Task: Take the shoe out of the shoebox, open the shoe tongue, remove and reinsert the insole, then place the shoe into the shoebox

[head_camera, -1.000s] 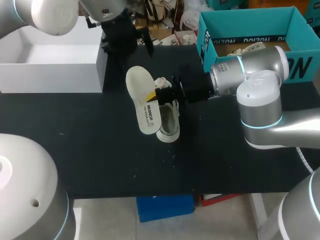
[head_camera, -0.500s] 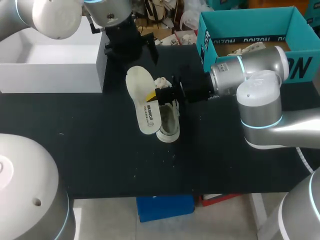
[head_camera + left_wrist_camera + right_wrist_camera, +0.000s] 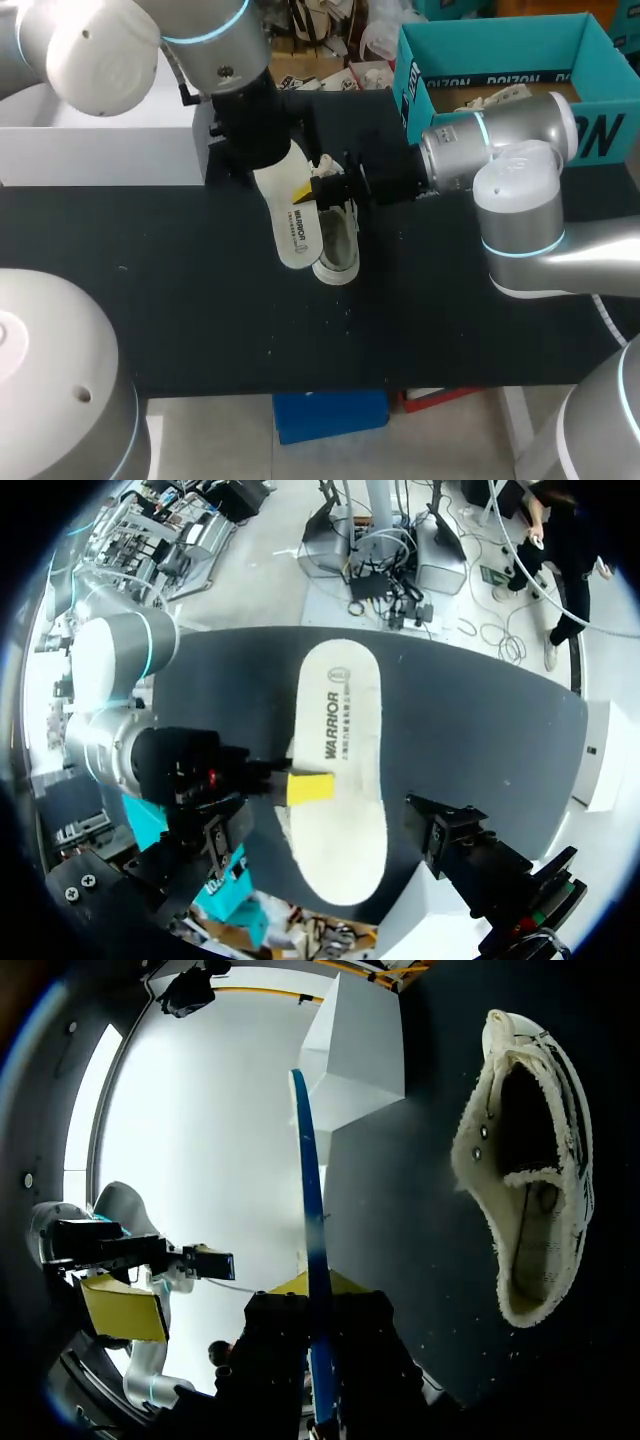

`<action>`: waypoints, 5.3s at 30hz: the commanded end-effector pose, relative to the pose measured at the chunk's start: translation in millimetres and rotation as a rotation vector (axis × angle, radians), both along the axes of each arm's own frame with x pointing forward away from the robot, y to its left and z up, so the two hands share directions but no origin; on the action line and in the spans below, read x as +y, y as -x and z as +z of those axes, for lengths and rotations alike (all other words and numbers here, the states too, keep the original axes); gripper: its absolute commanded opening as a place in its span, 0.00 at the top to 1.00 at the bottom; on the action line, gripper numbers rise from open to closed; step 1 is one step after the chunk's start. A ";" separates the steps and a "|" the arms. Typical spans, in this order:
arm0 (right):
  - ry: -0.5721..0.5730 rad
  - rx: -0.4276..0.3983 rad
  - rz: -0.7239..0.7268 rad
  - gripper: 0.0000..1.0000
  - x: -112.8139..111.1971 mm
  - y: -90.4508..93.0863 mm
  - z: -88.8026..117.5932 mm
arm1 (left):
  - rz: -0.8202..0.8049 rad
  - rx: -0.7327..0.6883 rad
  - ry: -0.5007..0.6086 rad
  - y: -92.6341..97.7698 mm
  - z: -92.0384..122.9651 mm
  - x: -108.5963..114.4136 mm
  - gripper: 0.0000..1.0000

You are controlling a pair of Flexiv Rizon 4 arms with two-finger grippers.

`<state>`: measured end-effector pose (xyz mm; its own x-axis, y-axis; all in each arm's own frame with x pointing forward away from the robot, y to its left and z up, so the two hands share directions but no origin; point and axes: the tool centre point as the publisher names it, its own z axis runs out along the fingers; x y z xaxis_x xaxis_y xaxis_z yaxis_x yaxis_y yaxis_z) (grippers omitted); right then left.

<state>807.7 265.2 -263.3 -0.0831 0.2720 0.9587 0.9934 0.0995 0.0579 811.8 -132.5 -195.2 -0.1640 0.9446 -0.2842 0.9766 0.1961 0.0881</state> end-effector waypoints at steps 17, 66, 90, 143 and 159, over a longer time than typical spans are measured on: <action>0.001 0.000 -0.001 1.00 1.2 -0.2 -0.3 | -0.047 0.019 0.820 60.4 13.2 40.7 0.00; 0.001 0.000 -0.001 1.00 1.2 -0.2 -0.3 | -0.049 -0.252 1.298 58.7 -46.9 49.3 0.00; 0.001 0.000 -0.001 1.00 1.2 -0.2 -0.3 | 0.078 -0.318 1.264 -1.0 -63.4 15.8 0.51; 0.409 -0.063 -0.335 0.00 -115.2 54.2 -0.3 | 0.042 -0.170 0.743 73.6 -81.0 35.6 1.00; 0.456 -0.065 -0.337 0.00 -121.1 57.7 1.1 | -0.033 -0.087 0.656 88.7 -89.4 32.2 1.00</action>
